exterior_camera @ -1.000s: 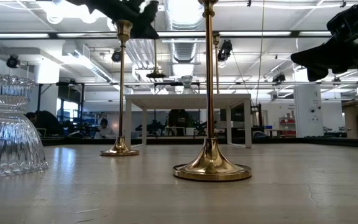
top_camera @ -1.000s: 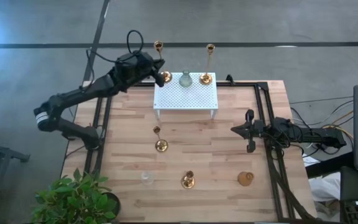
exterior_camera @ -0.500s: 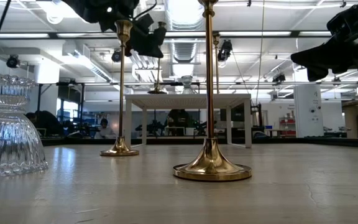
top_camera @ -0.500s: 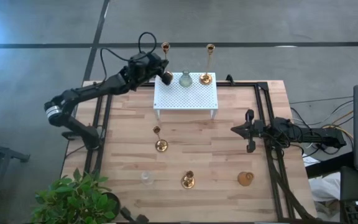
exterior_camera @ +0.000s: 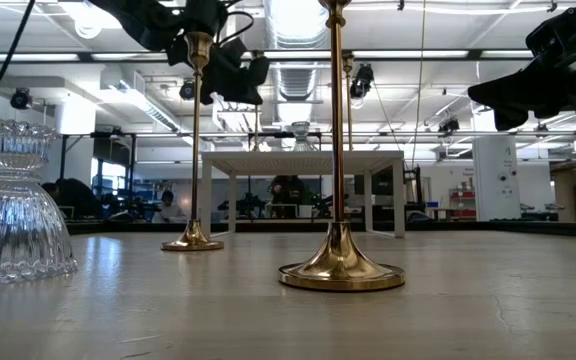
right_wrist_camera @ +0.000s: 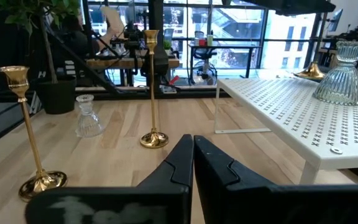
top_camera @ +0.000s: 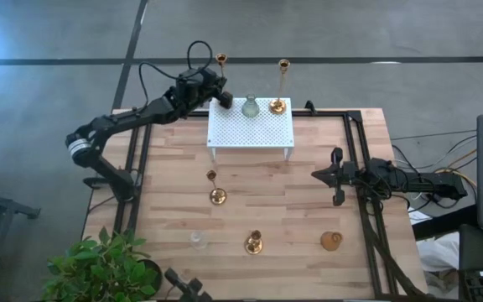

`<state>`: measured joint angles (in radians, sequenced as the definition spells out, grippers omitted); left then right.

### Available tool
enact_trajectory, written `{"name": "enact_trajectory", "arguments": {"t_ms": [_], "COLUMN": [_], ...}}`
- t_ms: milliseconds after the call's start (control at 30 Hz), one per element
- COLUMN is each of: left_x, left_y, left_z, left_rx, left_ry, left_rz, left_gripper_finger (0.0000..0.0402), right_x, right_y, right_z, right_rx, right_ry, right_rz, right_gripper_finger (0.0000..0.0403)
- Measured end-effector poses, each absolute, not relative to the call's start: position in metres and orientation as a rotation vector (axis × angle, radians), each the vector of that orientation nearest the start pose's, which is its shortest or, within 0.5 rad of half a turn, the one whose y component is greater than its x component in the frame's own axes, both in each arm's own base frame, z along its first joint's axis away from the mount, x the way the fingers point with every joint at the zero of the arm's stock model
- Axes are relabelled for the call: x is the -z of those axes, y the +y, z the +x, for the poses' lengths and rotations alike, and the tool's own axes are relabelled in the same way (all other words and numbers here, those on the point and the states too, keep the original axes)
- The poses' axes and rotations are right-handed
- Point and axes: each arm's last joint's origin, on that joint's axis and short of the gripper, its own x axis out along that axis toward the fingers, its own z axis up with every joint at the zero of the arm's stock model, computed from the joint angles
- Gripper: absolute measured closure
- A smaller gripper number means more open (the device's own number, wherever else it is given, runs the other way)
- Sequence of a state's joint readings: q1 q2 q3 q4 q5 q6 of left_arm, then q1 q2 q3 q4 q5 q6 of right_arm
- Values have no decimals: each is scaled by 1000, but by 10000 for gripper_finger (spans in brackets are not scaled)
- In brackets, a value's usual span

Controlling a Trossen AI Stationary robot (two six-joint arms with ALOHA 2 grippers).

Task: Pick & Place candle stick holders
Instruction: Put the gold candle holder on the shelf

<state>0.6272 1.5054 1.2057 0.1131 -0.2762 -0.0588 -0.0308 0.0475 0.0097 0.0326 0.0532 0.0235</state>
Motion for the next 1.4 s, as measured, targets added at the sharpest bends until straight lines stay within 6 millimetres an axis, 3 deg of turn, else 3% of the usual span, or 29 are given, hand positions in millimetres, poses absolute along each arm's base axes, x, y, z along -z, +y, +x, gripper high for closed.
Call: {"name": "enact_trajectory", "arguments": {"t_ms": [367,600,1400], "left_x": [-333,-320,-316], "left_y": [217,215,215], "left_z": [273,272,271], "left_rx": [-929,-917,-905], "left_ry": [151,164,156], "left_rz": [-121,-152,-164], "left_gripper_finger": [382,382,382], "right_x": [-166,-166,-166], "right_y": [-5,-5,-5], "right_z": [100,100,100], "right_rx": [84,84,84], "right_ry": [5,4,4], "right_rz": [24,25,24], "right_gripper_finger": [394,394,394]}}
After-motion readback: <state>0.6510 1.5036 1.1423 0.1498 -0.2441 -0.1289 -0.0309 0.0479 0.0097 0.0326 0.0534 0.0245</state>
